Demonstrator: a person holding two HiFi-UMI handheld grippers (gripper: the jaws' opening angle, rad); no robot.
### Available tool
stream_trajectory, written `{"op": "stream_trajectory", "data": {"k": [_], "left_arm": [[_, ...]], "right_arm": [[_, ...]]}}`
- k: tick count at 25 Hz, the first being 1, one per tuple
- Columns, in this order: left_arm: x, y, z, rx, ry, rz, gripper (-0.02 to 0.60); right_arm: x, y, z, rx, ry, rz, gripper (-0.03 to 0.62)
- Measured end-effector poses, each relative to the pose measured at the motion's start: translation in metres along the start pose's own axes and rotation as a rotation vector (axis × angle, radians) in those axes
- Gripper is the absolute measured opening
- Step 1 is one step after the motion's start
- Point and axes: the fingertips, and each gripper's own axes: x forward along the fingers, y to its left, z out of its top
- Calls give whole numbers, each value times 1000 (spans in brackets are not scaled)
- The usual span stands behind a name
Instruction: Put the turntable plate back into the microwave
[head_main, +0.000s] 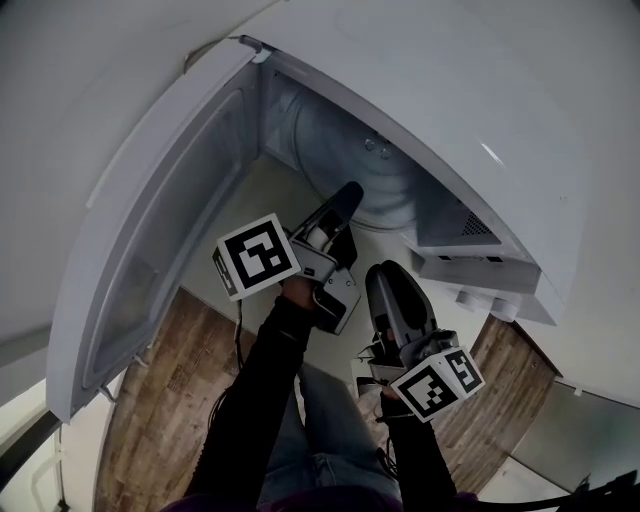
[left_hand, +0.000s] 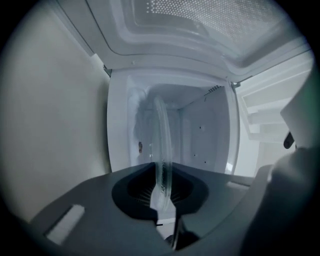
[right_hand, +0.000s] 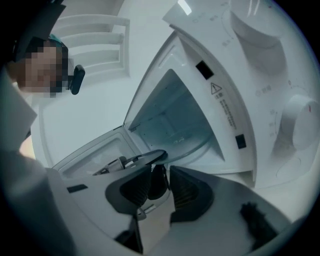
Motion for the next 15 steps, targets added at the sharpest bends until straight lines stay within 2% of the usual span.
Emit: {"op": "stream_trajectory", "data": {"k": [2,6,15], "left_arm": [[4,5,0,-16,7,28,40],[7,12,-2,-59,6,32,40],[15,15,-1,-56,19,51,44]], "right_arm": [[4,0,5,-20,-7,-11,114],[8,0,9,-22,-18,-17,114],[16,-11,5,-52,11,-49,114]]}}
